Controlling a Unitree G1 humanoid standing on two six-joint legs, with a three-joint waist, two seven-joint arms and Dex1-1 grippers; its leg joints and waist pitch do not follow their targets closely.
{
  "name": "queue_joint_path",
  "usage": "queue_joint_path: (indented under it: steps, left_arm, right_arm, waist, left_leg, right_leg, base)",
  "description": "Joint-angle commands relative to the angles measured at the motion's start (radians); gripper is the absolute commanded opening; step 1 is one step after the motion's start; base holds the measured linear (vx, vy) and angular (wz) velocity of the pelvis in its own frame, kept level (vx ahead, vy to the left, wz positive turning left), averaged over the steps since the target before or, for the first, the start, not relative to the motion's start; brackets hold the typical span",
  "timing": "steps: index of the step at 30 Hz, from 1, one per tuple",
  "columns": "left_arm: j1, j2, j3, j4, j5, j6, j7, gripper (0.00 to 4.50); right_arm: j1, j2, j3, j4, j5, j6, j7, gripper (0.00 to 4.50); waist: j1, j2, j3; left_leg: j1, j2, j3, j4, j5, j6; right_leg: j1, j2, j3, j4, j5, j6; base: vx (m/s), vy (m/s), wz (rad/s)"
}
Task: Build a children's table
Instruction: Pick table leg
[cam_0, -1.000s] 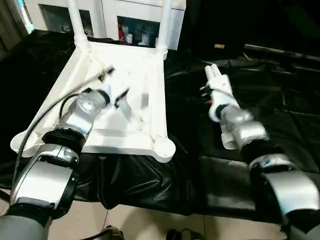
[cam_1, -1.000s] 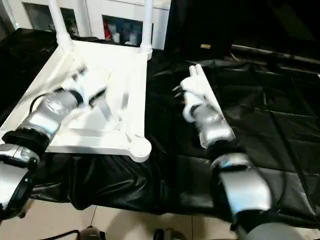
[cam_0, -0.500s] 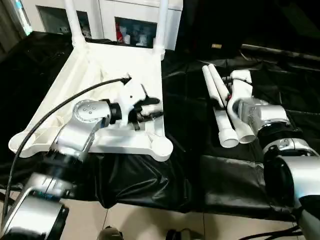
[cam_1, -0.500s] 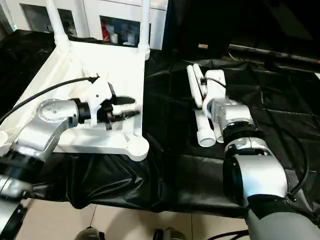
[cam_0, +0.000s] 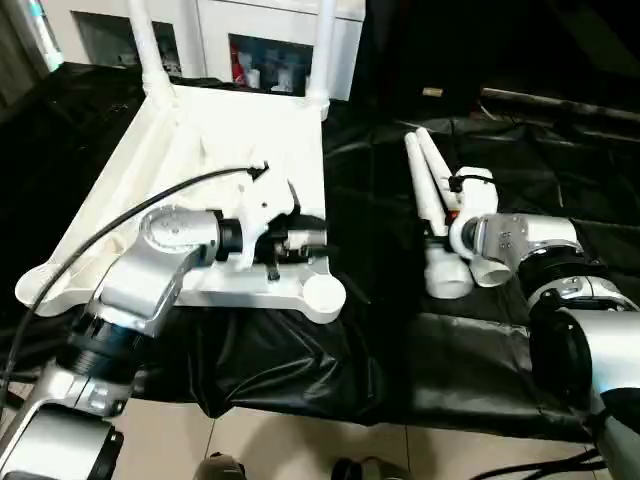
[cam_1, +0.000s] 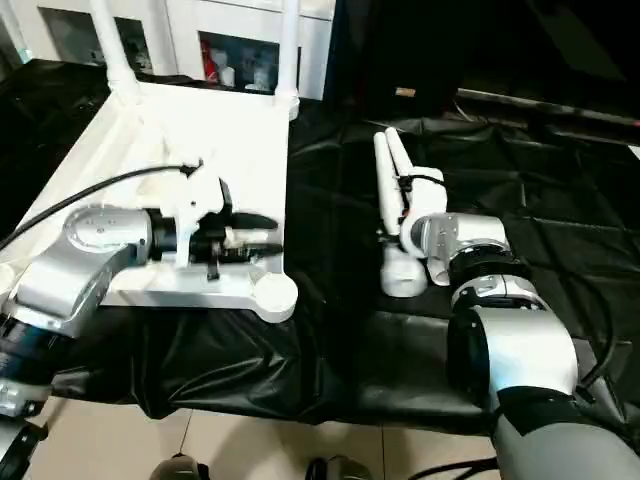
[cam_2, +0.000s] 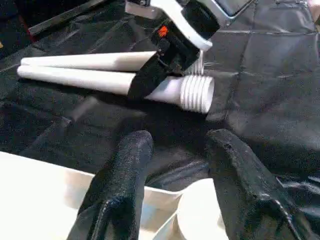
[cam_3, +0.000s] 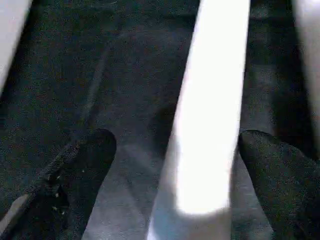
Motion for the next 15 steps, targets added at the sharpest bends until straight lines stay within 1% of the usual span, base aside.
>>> queue_joint_path:
  steps: [1,4,6,8,9,11,13,14,15]
  left_arm:
    - [-0.004,0.009,-0.011,-0.026,-0.004,0.015,0.0,2.12]
    - [-0.004,0.01,-0.01,-0.031,-0.004,0.022,0.0,2.12]
    - [-0.002,0.008,-0.009,-0.042,0.0,0.035,-0.001,2.12]
    - [-0.003,0.008,-0.009,-0.043,0.001,0.039,-0.002,2.12]
    - [-0.002,0.008,-0.009,-0.046,0.001,0.042,-0.003,2.12]
    - [-0.002,0.009,-0.011,-0.048,0.0,0.047,-0.006,2.12]
    - [-0.004,0.011,-0.014,-0.049,-0.001,0.052,-0.008,2.12]
    - [-0.004,0.012,-0.022,-0.054,-0.003,0.06,-0.014,2.12]
    - [-0.004,0.012,-0.022,-0.054,-0.003,0.06,-0.014,2.12]
  right_arm:
    - [-0.016,-0.007,-0.016,0.002,0.01,0.011,0.004,4.44]
    - [-0.014,-0.007,-0.008,0.01,0.0,0.009,-0.01,4.44]
    - [-0.003,-0.002,-0.014,0.028,-0.004,0.026,-0.02,4.44]
    - [0.001,0.0,-0.013,0.034,-0.004,0.032,-0.025,4.17]
    - [0.007,0.005,-0.009,0.039,-0.005,0.035,-0.025,4.17]
    - [0.018,0.014,-0.004,0.048,-0.004,0.043,-0.016,3.98]
    - [0.023,0.019,-0.003,0.053,-0.002,0.047,-0.011,3.76]
    - [0.034,0.026,0.0,0.062,-0.004,0.048,-0.002,3.65]
    - [0.034,0.026,0.0,0.062,-0.004,0.048,-0.002,3.65]
  waist:
    - [0.0,0.021,-0.091]
    - [0.0,0.023,-0.091]
    - [0.0,0.023,-0.092]
    - [0.0,0.023,-0.093]
    - [0.0,0.022,-0.093]
    - [0.001,0.023,-0.093]
    - [0.001,0.022,-0.092]
    - [0.002,0.023,-0.092]
    - [0.002,0.023,-0.091]
  left_leg:
    - [-0.001,0.003,0.011,-0.057,-0.135,-0.022]
    - [-0.001,0.003,0.01,-0.057,-0.136,-0.029]
    - [-0.001,0.003,0.01,-0.057,-0.131,-0.032]
    - [-0.002,0.002,0.01,-0.056,-0.126,-0.032]
    - [-0.003,0.003,0.01,-0.056,-0.12,-0.029]
    - [-0.003,0.003,0.01,-0.056,-0.119,-0.028]
    - [-0.004,0.003,0.01,-0.056,-0.123,-0.029]
    - [-0.001,0.003,0.01,-0.057,-0.129,-0.03]
    - [-0.001,0.003,0.01,-0.057,-0.134,-0.032]
  right_leg:
    - [0.08,-0.056,0.055,-0.064,-0.189,-0.168]
    - [0.079,-0.055,0.055,-0.064,-0.196,-0.164]
    - [0.079,-0.055,0.055,-0.062,-0.183,-0.168]
    - [0.081,-0.055,0.055,-0.059,-0.169,-0.172]
    - [0.081,-0.055,0.055,-0.058,-0.157,-0.176]
    - [0.081,-0.055,0.055,-0.058,-0.156,-0.178]
    - [0.082,-0.056,0.055,-0.059,-0.165,-0.175]
    - [0.08,-0.057,0.054,-0.061,-0.18,-0.171]
    - [0.08,-0.057,0.054,-0.062,-0.191,-0.168]
  base:
    - [0.0,0.0,0.0]
    - [0.0,0.0,0.0]
    - [0.0,0.0,0.0]
    - [0.0,0.0,0.0]
    - [0.0,0.0,0.0]
    - [0.0,0.0,0.0]
    - [0.0,0.0,0.0]
    - [0.0,0.0,0.0]
    - [0.0,0.0,0.0]
